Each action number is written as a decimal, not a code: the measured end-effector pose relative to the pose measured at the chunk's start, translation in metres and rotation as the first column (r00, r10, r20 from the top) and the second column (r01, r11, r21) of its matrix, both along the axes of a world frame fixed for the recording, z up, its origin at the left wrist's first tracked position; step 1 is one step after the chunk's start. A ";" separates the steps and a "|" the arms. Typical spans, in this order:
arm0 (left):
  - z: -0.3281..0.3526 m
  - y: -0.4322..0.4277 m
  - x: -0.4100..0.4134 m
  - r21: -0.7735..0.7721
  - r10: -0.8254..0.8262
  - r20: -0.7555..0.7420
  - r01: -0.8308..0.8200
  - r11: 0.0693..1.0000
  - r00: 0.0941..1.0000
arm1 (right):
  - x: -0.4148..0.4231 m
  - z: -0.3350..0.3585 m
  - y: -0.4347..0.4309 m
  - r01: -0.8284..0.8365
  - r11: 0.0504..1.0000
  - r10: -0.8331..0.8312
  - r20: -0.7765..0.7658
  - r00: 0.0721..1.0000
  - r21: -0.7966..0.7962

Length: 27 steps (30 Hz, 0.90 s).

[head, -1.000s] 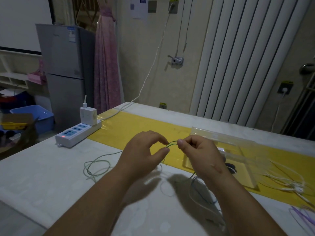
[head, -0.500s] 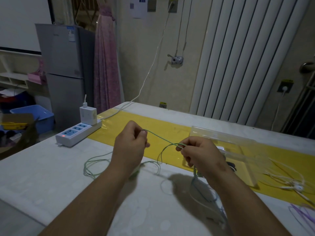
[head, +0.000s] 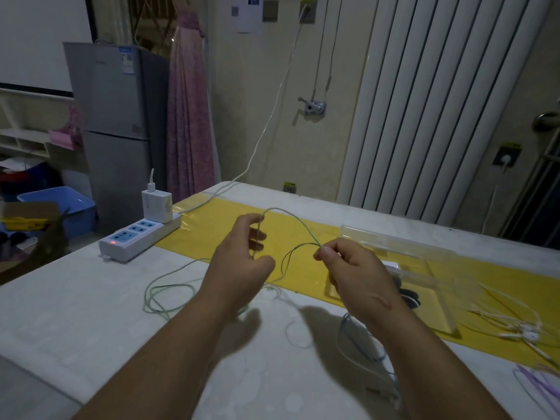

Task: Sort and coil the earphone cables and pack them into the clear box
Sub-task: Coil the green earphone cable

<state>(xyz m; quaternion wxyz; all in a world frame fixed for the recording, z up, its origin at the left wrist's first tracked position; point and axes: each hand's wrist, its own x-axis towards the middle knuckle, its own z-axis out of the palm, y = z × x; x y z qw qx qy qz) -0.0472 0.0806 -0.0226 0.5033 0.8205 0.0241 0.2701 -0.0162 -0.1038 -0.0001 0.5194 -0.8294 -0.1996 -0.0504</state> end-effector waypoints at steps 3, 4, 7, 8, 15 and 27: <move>-0.002 -0.004 0.000 0.111 -0.041 0.017 0.039 0.993 0.999 | 0.000 -0.003 0.002 -0.018 0.998 0.020 -0.018 1.000 0.066; -0.002 -0.005 0.000 0.135 -0.034 0.028 0.030 0.990 0.999 | 0.000 -0.003 0.002 -0.023 0.997 0.024 -0.015 1.000 0.080; -0.002 -0.005 0.001 0.204 -0.005 0.012 0.002 0.979 1.000 | 0.000 -0.001 0.003 -0.042 0.992 0.042 0.005 0.999 0.119; -0.002 -0.006 0.001 0.245 0.001 -0.017 0.003 0.970 1.000 | 0.000 -0.001 0.003 -0.048 0.991 0.047 0.011 0.999 0.125; -0.003 -0.005 0.007 0.127 -0.058 -0.007 0.058 0.990 0.998 | -0.007 0.012 0.000 -0.100 0.900 0.174 -0.138 0.975 0.425; -0.004 0.001 0.004 0.152 -0.147 -0.182 0.176 0.973 0.972 | 0.005 0.016 -0.008 0.098 0.637 0.083 -0.194 0.977 0.765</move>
